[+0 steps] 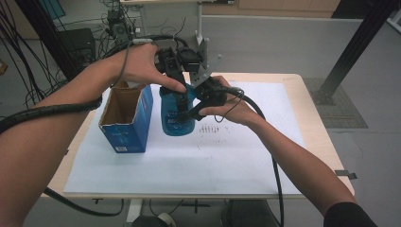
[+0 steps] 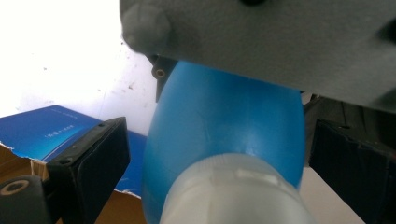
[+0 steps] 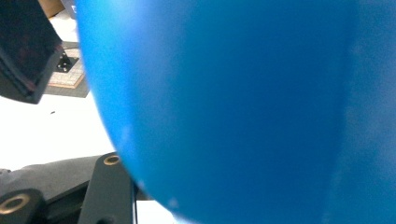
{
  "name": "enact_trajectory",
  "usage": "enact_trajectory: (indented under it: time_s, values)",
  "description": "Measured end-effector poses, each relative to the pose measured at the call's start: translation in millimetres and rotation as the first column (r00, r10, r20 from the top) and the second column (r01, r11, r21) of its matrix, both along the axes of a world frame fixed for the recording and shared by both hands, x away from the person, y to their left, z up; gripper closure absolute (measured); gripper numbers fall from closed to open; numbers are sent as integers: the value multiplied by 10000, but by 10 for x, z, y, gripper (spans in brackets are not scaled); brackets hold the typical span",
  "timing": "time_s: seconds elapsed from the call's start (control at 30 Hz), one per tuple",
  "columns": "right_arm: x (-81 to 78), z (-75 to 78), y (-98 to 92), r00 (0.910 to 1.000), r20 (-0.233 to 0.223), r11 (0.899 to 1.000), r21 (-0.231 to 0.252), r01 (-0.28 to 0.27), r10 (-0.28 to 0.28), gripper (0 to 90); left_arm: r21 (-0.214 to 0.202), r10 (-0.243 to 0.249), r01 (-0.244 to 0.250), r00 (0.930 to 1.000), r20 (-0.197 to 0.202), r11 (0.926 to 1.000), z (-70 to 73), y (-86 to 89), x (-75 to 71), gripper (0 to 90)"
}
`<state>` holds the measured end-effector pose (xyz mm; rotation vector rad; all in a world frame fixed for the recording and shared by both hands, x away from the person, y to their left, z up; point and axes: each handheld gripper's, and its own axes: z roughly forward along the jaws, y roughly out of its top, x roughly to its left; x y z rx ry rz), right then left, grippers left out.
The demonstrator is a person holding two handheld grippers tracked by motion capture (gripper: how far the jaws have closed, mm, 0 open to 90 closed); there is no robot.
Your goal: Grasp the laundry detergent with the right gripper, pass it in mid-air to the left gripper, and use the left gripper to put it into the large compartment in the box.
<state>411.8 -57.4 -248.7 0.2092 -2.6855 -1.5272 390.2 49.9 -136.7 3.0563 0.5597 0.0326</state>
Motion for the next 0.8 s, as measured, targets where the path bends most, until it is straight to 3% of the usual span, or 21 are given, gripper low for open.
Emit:
enact_trajectory:
  time_s: [0.8]
  values:
    - [-4,24,12,10000,74,10000,-15,-4,4,436,64,2,-2,10000,24,10000,5,20,-17,60]
